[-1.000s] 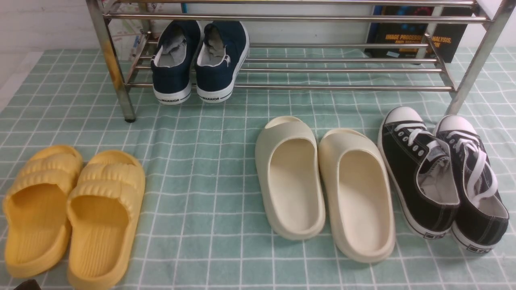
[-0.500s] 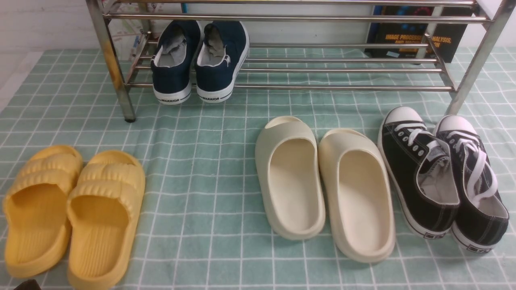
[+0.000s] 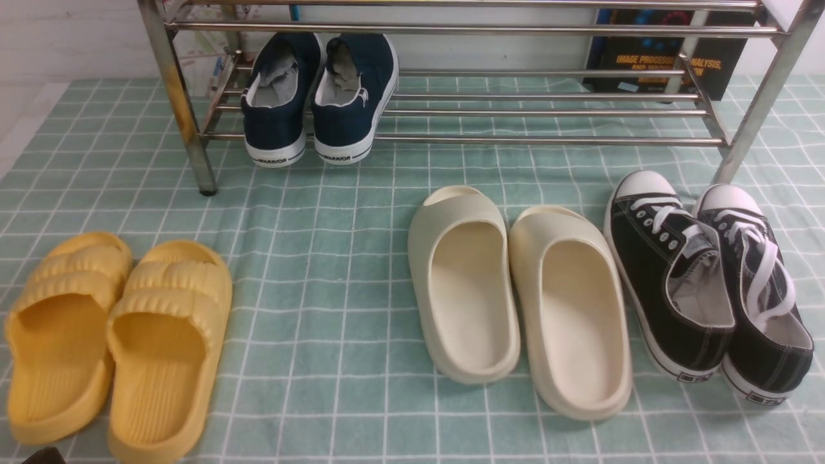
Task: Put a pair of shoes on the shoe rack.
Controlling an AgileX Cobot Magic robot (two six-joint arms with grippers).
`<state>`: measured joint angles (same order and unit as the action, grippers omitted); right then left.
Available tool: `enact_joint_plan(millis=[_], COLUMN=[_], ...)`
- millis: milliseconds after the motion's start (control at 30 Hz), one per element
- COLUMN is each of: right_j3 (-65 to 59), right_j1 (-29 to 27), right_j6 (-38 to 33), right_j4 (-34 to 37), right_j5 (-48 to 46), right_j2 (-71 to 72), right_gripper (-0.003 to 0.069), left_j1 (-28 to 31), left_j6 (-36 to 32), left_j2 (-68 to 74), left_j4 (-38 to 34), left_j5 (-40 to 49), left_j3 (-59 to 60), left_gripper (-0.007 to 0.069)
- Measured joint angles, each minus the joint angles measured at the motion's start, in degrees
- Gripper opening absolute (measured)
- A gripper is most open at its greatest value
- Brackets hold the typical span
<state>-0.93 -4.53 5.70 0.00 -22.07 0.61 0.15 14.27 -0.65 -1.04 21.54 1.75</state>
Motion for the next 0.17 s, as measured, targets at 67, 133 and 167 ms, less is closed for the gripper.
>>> enact_joint_plan(millis=[67,133,167], right_j3=[0.00,0.00,0.00], right_j1=[0.00,0.00,0.00], right_j6=[0.00,0.00,0.00], right_j4=[0.00,0.00,0.00], right_j5=[0.00,0.00,0.00], right_j2=[0.00,0.00,0.00], right_gripper=[0.0246,0.0246,0.0246], left_j1=[0.00,0.00,0.00], left_j6=[0.00,-0.04,-0.04], left_j2=[0.00,0.00,0.00], left_j4=[0.00,0.00,0.00], left_j5=[0.00,0.00,0.00], left_j3=[0.00,0.00,0.00], left_gripper=[-0.0011,-0.0010,-0.0009])
